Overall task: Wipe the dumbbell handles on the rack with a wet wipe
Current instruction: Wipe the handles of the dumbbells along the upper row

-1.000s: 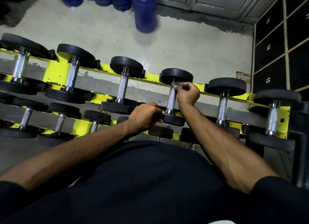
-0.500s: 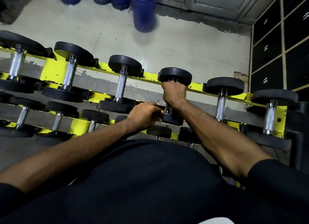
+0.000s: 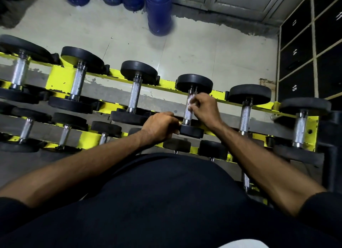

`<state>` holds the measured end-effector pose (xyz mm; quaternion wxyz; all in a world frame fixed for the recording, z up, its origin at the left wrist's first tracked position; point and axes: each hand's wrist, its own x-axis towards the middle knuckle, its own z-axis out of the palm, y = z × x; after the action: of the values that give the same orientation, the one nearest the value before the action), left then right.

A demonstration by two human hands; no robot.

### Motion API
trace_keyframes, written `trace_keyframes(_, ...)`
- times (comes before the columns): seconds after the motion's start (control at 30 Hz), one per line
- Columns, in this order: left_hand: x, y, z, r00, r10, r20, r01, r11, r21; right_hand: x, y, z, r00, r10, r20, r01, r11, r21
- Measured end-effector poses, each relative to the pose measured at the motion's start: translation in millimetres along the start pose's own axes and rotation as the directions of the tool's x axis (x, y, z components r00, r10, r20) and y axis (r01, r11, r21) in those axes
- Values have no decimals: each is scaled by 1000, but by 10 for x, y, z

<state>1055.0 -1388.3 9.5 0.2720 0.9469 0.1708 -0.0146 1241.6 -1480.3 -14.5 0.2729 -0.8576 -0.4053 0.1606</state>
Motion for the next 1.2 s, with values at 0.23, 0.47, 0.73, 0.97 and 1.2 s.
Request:
trace_keyframes(0.23, -4, 22, 6, 1000, -8, 8, 8, 1000, -7, 118, -23, 16, 962, 270, -42, -255, 943, 216)
trace_keyframes(0.47, 14, 1, -2, 1000, -11, 1, 11, 1000, -10, 83, 78, 78, 731, 631, 261, -636, 489, 597)
trace_keyframes(0.73, -9, 16, 12, 1000, -28, 7, 28, 1000, -8, 336, 131, 145, 616, 623, 481, -606, -14, 795)
trace_keyframes(0.97, -6, 48, -45, 999, -5, 32, 5, 1000, 19, -190, 176, 33, 715, 585, 382, -669, 416, 616)
trace_keyframes(1.2, -56, 77, -19, 999, -38, 19, 38, 999, 7, -41, 18, 133, 948, 277, -155, -208, 912, 355)
